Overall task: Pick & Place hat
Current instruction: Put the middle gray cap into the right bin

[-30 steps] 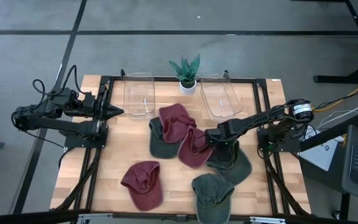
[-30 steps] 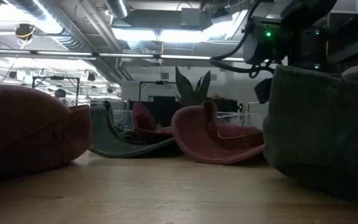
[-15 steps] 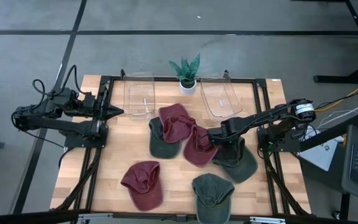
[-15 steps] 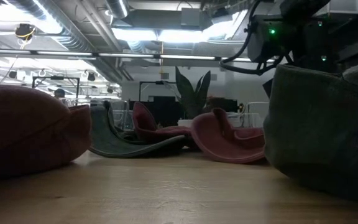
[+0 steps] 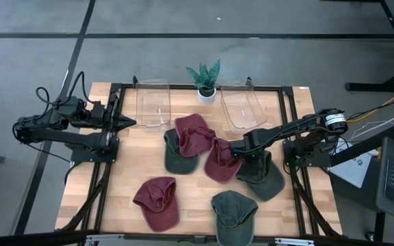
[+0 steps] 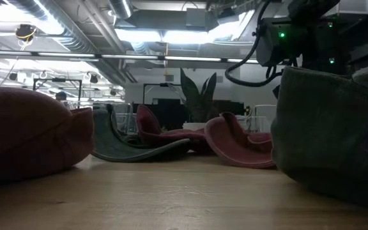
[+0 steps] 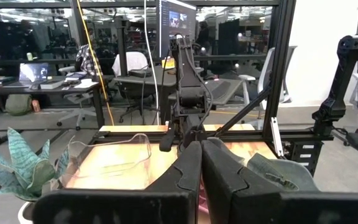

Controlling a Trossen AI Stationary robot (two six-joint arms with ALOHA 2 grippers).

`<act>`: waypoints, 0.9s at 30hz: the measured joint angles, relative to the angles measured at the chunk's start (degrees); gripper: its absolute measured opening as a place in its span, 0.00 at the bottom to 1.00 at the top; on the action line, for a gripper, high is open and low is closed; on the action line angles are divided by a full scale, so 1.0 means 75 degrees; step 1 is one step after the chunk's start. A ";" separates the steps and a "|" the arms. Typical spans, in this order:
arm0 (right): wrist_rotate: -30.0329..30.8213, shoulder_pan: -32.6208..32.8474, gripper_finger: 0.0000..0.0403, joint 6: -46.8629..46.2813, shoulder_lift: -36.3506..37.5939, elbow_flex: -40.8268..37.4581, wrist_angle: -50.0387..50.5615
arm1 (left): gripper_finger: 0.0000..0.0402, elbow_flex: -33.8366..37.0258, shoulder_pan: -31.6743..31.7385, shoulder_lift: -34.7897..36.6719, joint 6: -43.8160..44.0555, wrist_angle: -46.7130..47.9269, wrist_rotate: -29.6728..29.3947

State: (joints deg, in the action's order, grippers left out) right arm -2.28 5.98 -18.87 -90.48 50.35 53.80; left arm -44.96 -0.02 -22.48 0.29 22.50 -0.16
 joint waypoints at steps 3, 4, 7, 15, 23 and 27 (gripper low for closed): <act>-0.0129 -0.0003 0.10 -0.0434 0.0000 0.0000 0.0003 | 0.02 -0.0002 -0.0001 0.0000 0.0001 0.0003 -0.0003; -0.0132 -0.0003 0.11 -0.0578 0.0003 0.0000 0.0017 | 0.02 -0.0002 -0.0001 0.0000 0.0001 0.0000 0.0000; -0.0132 -0.0003 0.14 -0.1038 0.0003 0.0000 0.0044 | 0.03 -0.0001 0.0000 0.0000 0.0000 0.0001 -0.0002; -0.0109 -0.0006 0.27 -0.1622 0.0003 0.0000 0.0036 | 0.03 -0.0002 -0.0001 0.0000 0.0001 0.0000 -0.0003; -0.0403 -0.0005 0.14 -0.1889 0.0006 0.0000 0.0041 | 0.03 -0.0002 -0.0001 0.0000 -0.0002 0.0003 0.0000; -0.0450 -0.0003 0.04 -0.1883 0.0023 0.0000 0.0102 | 0.02 -0.0001 0.0000 0.0000 0.0000 0.0001 -0.0002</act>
State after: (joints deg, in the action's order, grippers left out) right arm -5.65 5.96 -32.99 -90.30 50.35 54.57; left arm -44.96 -0.03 -22.48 0.29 22.51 -0.18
